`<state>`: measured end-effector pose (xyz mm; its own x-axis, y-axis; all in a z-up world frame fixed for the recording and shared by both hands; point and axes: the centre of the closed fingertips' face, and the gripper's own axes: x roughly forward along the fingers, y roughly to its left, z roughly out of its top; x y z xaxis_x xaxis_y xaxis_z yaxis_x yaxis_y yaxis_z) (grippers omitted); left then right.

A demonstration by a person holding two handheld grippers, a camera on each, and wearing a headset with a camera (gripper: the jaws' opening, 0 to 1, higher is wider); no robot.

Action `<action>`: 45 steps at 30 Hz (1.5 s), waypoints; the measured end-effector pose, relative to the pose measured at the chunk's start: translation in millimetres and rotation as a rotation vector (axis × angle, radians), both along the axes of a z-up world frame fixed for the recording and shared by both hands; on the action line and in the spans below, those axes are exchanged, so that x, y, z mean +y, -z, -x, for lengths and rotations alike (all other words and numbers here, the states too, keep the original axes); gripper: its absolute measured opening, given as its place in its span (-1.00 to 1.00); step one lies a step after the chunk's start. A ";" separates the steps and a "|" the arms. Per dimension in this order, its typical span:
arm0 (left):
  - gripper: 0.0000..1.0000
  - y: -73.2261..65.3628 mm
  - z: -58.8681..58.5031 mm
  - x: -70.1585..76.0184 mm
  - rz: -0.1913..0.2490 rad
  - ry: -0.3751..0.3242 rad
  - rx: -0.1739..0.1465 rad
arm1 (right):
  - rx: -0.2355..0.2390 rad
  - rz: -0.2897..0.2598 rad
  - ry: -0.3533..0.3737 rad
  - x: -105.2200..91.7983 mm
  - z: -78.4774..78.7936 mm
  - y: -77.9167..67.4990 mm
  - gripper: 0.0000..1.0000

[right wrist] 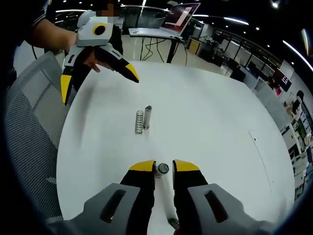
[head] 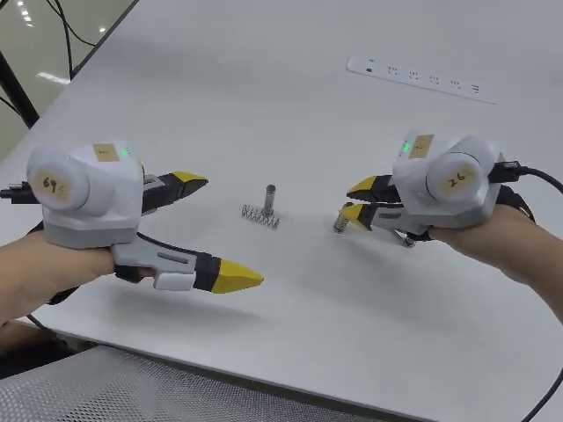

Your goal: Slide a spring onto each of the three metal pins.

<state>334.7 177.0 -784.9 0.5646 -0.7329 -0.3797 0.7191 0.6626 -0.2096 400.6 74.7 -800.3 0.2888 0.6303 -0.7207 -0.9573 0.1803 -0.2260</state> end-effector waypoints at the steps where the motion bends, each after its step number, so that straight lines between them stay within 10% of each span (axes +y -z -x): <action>1: 0.96 -0.3 -0.3 -0.2 0.001 0.001 -0.001 | -0.002 -0.010 0.005 -0.4 0.3 -2.2 -0.79; 27: 0.96 -3.9 -3.2 0.1 -0.010 0.016 0.003 | 0.109 -0.261 0.199 -22.8 17.4 -31.5 -0.78; 45: 0.95 -1.8 3.3 0.8 -0.014 0.017 0.011 | 0.139 -0.234 0.166 -14.2 47.3 -15.3 -0.77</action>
<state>331.4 177.7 -783.0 0.5480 -0.7366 -0.3963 0.7276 0.6535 -0.2085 353.3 60.5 -785.0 0.3104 0.7359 -0.6017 -0.9292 0.3686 -0.0286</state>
